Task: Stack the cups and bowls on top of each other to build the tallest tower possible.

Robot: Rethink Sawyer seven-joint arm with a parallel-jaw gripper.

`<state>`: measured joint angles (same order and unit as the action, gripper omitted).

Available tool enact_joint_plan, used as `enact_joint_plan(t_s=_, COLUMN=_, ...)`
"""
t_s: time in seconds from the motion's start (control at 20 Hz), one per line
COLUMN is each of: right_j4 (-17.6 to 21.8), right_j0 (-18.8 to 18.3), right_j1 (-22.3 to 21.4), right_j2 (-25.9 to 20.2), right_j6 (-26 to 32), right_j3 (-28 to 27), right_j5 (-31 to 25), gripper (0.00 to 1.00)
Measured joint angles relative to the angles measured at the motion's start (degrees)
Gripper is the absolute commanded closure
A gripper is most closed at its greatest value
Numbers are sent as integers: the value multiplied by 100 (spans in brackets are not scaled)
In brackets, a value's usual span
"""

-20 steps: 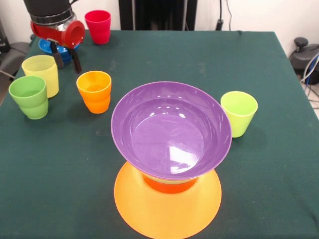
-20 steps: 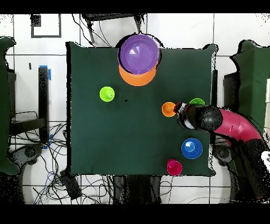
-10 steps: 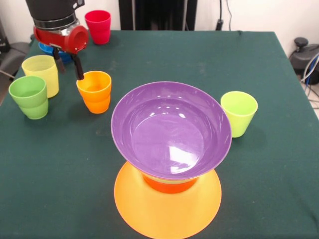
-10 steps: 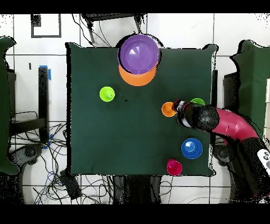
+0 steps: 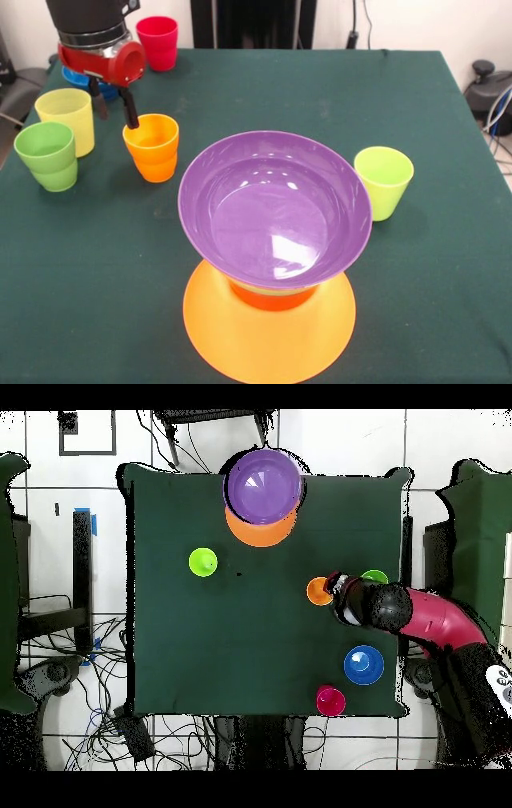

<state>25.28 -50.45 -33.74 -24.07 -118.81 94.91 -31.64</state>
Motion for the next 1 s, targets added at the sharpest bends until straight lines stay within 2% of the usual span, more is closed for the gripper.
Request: enact_joint_plan(t_s=1.0, right_j4=1, right_j0=0, right_j1=1, right_j2=115, right_j6=0, right_j3=102, right_j5=182, gripper=0)
